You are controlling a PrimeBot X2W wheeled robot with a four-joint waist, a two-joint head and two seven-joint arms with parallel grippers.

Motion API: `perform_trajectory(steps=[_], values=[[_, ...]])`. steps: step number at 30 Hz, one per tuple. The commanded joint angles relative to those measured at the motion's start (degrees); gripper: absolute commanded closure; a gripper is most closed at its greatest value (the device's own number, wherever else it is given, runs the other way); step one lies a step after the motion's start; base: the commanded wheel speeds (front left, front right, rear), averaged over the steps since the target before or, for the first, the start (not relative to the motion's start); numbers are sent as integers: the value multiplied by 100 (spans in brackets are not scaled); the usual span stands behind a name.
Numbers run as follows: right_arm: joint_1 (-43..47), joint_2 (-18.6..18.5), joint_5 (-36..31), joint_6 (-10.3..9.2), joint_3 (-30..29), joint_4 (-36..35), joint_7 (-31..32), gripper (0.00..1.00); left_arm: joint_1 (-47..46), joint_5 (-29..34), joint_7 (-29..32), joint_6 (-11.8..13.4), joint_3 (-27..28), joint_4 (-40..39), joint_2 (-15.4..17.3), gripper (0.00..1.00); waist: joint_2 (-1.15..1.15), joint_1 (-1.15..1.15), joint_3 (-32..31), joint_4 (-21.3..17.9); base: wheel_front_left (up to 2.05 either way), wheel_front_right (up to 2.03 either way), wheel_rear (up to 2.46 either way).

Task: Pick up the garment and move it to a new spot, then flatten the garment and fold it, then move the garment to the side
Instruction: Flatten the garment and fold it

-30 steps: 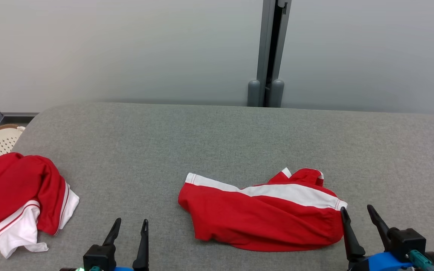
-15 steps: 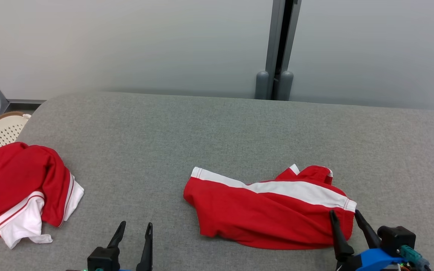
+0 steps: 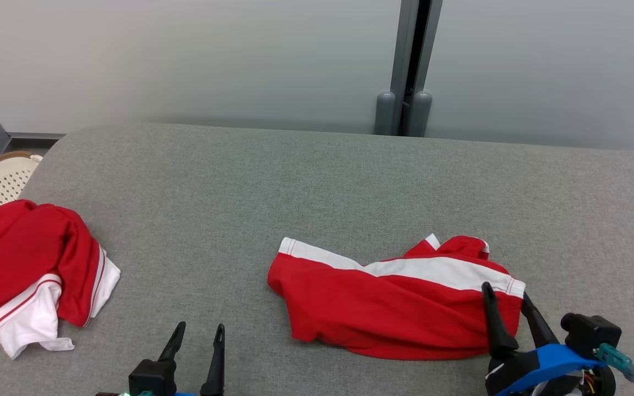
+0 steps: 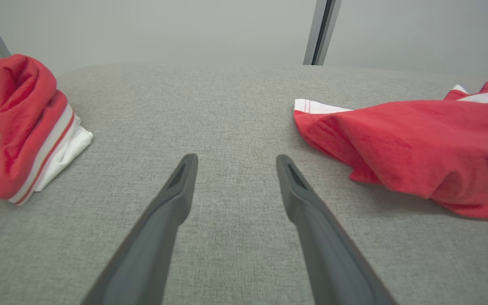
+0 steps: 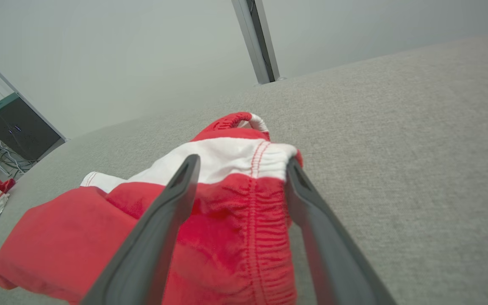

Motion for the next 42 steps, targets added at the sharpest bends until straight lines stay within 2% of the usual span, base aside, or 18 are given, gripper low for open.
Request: perform_trajectory(steps=[1, 4, 5, 6, 7, 9, 10, 19, 23, 29, 33, 42], values=[[-55, -8, 69, 0, 19, -60, -18, 0, -75, -27, -16, -17, -13, -22, -4, 0, 0, 0, 14, -9, 0, 0, 0], [-40, -8, 224, 0, 27, -116, -18, 11, -93, -38, -16, -18, -21, -15, -3, 0, 0, 0, 43, -32, 0, 0, 0], [-42, -8, 244, 0, 34, -126, -18, 18, -99, -40, -16, -19, -27, -7, -4, 0, 0, 0, 50, -40, 0, 0, 0], [-50, -8, 277, 0, 38, -141, -18, 37, -103, -46, -16, -20, -28, -4, -3, 0, 0, 0, 60, -47, 0, 0, 0], [-62, -8, 319, 0, 34, -152, -18, 53, -105, -53, -16, -21, -33, -3, -3, 0, 0, 0, 70, -54, 0, 0, 0], [-92, -8, 401, 0, 1, -218, -18, 77, -115, -63, -16, -11, -42, -15, -4, 0, 0, 0, 92, -65, 0, 0, 0], [-102, -8, 434, 0, -18, -247, -18, 98, -128, -65, -15, -7, -47, -23, -4, 0, 0, 0, 107, -67, 0, 0, 0], [-115, -8, 337, 0, 56, -381, -18, 100, -485, -442, -16, -68, -137, -306, -5, 0, 0, 0, 383, -142, 0, 0, 0], [-164, -8, 193, 0, 118, -420, -18, 100, -1066, -582, -15, -103, -263, 27, 36, 0, 0, 0, 607, -225, 0, 0, 0], [-333, -8, 179, 0, 197, -462, -18, 100, -2165, -1262, 21, -94, -984, 1057, 305, 0, 0, 0, 939, -383, 0, 0, 0], [-413, -6, 147, 0, 243, -458, -18, 100, -2869, -1974, 420, -93, -1579, 1632, 442, 0, 0, 0, 1118, -440, 0, 0, 0], [-538, -7, 220, 0, 409, -415, -17, 100, -3602, -3222, 1269, -94, -2704, 2129, 734, 0, 0, 0, 1299, -539, 0, 0, 0]])
